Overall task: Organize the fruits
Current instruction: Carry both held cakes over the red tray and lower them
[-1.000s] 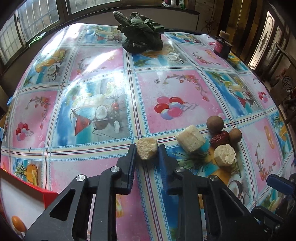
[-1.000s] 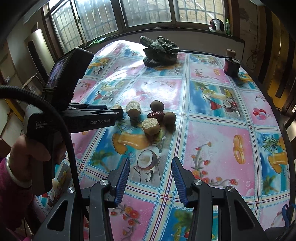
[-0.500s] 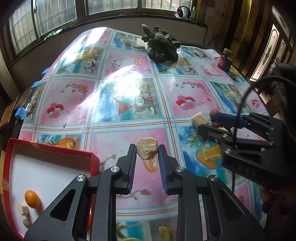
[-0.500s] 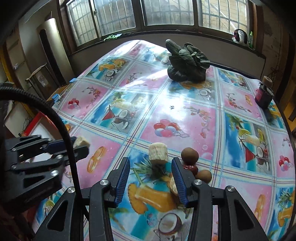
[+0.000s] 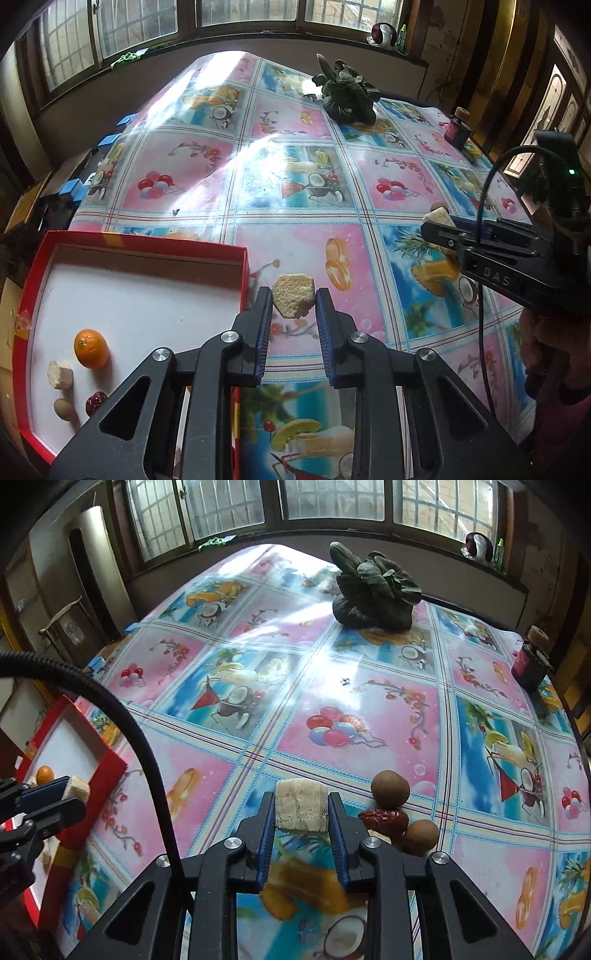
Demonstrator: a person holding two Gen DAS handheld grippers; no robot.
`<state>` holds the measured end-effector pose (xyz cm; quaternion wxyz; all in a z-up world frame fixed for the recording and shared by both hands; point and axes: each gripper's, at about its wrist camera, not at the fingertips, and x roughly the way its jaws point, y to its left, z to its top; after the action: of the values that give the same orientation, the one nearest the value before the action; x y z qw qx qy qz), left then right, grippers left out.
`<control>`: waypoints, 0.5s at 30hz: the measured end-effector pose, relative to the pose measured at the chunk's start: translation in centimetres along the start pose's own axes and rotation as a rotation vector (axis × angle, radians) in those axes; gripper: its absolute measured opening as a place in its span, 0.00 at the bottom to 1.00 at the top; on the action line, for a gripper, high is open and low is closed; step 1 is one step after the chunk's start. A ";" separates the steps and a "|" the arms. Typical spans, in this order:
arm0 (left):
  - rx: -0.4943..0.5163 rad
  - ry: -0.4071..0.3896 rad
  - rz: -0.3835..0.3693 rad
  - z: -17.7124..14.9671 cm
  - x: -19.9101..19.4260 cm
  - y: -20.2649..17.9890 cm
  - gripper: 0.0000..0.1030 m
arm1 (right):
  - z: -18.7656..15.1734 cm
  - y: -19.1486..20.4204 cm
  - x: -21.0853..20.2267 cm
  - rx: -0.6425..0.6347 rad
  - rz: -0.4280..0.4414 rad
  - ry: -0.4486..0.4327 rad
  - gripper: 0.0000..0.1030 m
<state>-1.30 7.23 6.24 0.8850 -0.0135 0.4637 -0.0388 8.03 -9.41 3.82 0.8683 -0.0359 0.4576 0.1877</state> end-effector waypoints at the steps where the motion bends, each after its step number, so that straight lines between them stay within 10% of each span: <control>1: -0.002 -0.001 -0.001 -0.2 -0.3 0.1 0.22 | -0.3 0.3 -0.9 0.010 0.015 -0.018 0.26; 15: -0.049 -0.069 0.162 -4.6 -3.7 4.1 0.22 | -4.9 8.4 -5.0 -0.021 0.106 -0.081 0.26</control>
<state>-6.93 11.69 6.37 0.9002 0.0012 0.4331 0.0448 -1.35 -4.28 5.99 0.8745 -0.0130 0.4215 0.2397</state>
